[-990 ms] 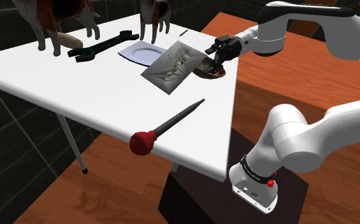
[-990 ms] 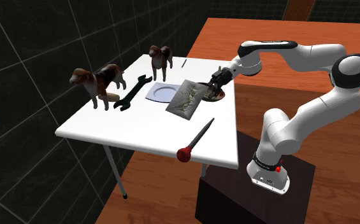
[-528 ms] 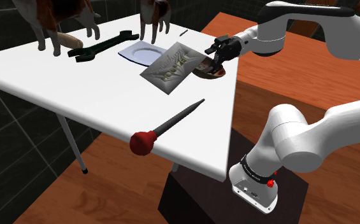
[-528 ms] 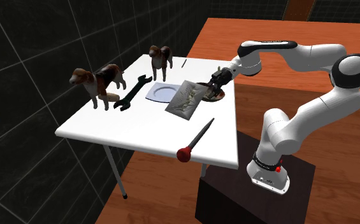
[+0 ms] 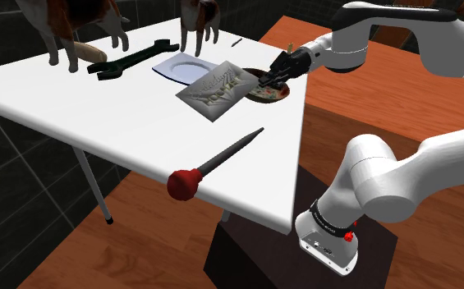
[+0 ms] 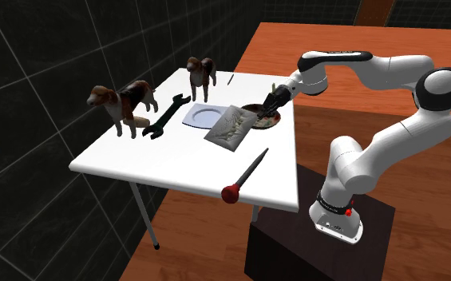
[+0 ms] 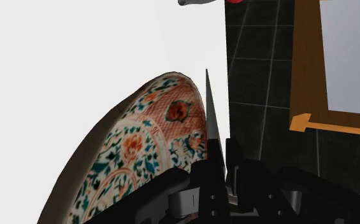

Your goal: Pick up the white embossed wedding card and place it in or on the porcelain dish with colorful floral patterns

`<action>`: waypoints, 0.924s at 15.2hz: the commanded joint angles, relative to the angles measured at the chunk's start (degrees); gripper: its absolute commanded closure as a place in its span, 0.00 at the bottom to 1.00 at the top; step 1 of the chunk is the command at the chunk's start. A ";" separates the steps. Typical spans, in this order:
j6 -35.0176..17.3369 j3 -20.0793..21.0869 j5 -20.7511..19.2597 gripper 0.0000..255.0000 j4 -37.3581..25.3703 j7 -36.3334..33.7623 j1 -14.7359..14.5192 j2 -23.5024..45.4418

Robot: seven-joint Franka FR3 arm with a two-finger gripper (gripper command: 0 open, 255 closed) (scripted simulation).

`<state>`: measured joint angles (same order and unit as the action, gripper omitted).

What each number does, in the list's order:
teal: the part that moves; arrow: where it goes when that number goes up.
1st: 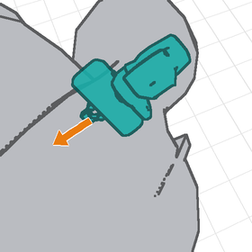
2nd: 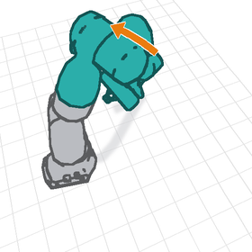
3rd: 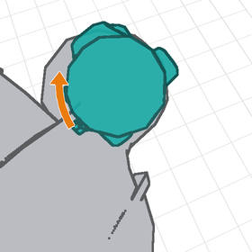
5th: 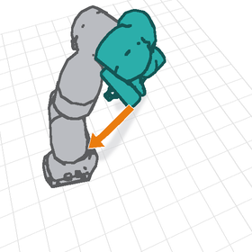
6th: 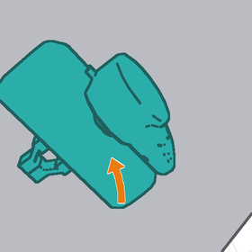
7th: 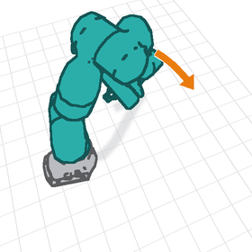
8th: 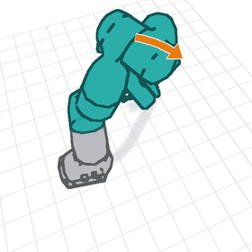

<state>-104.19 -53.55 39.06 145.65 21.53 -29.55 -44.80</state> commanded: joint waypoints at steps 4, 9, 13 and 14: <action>0.53 0.90 0.13 1.00 -0.80 -1.30 0.24 -0.48; 1.90 2.94 0.51 1.00 -3.00 -4.47 0.61 -1.44; 2.97 4.38 0.85 1.00 -4.94 -6.91 0.72 -2.00; 3.24 4.72 0.95 1.00 -5.45 -7.52 0.71 -2.11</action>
<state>-101.29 -49.10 39.93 140.81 14.62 -28.80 -46.83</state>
